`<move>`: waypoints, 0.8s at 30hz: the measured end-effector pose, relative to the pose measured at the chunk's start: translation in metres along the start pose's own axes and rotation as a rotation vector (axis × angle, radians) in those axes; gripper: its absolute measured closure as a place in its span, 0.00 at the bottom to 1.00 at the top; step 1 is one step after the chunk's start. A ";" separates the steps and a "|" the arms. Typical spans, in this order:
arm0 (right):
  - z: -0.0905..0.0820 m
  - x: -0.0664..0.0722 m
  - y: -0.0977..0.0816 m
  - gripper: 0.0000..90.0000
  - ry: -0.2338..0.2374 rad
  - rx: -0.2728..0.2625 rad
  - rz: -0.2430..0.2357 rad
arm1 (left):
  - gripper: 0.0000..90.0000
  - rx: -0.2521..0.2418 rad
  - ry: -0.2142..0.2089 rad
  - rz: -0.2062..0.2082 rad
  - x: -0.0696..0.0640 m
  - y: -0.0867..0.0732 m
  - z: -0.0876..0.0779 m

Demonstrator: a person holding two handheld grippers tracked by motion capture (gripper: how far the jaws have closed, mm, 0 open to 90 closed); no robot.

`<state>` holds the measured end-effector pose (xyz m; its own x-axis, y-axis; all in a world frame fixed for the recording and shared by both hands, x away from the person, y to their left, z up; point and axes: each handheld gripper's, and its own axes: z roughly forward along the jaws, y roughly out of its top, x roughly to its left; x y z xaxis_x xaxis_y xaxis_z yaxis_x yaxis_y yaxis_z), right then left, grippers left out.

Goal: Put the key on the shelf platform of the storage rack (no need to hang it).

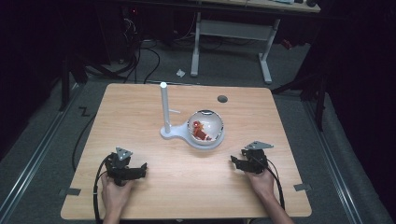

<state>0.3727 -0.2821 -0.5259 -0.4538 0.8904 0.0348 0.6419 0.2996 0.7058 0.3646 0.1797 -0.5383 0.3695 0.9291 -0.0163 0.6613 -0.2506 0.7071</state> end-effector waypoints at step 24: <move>0.005 0.002 -0.003 0.36 -0.047 -0.022 -0.028 | 0.03 0.000 0.000 -0.001 0.000 0.000 0.000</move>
<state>0.3727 -0.2791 -0.5310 -0.4410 0.8973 -0.0181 0.6156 0.3170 0.7215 0.3646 0.1797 -0.5383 0.3694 0.9291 -0.0170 0.6613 -0.2500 0.7072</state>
